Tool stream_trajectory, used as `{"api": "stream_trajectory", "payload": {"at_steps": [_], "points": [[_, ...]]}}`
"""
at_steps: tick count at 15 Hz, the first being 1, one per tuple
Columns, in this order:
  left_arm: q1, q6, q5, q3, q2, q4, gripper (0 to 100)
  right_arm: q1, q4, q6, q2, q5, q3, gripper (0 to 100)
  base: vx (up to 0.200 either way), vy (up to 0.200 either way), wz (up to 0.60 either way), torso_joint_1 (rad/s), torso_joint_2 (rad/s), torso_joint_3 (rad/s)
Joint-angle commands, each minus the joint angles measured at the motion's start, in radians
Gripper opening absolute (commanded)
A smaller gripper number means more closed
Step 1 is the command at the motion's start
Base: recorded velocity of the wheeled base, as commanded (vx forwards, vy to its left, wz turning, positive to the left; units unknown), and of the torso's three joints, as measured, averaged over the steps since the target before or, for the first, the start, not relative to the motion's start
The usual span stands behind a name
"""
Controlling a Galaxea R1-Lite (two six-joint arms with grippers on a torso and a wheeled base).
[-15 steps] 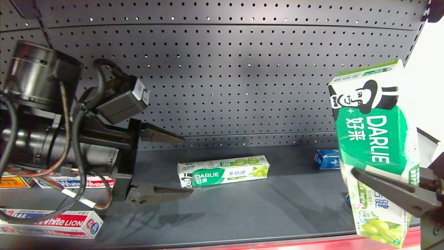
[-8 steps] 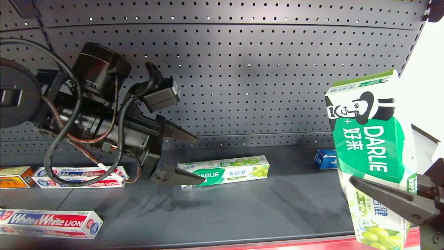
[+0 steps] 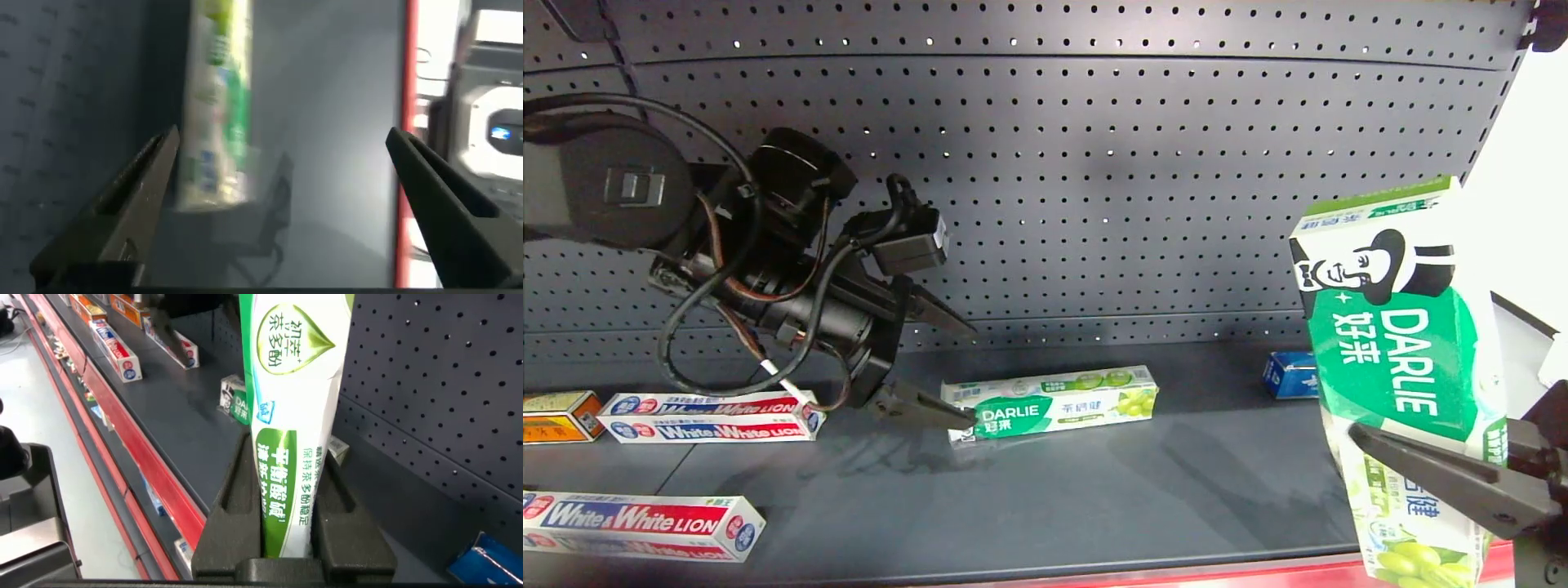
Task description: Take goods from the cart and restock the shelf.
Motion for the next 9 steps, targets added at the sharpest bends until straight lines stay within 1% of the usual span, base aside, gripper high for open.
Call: {"api": "stream_trajectory", "payload": {"at_steps": [1, 2, 3, 5, 9], "points": [[0.002, -0.006, 0.005, -0.081, 0.078, -0.001, 100, 0.000, 0.000, 0.000, 0.001, 0.001, 0.002, 0, 0.000, 0.000, 0.00, 0.000, 0.00, 0.000], [0.000, -0.009, 0.014, -0.110, 0.102, -0.001, 100, 0.000, 0.001, 0.000, 0.002, 0.001, 0.002, 0, 0.000, 0.000, 0.00, 0.000, 0.00, 0.000], [-0.003, -0.015, 0.043, -0.145, 0.130, -0.001, 100, 0.000, 0.001, 0.000, 0.004, 0.001, 0.004, 0, 0.000, 0.000, 0.00, 0.000, 0.00, 0.000], [-0.006, -0.020, 0.066, -0.168, 0.163, -0.001, 100, 0.000, 0.001, 0.000, 0.002, 0.001, 0.011, 0, 0.000, 0.000, 0.00, 0.000, 0.00, 0.000], [-0.011, -0.015, 0.067, -0.194, 0.214, 0.000, 100, 0.000, 0.001, 0.000, 0.002, 0.001, 0.024, 0, 0.000, 0.000, 0.00, 0.000, 0.00, 0.000]]}}
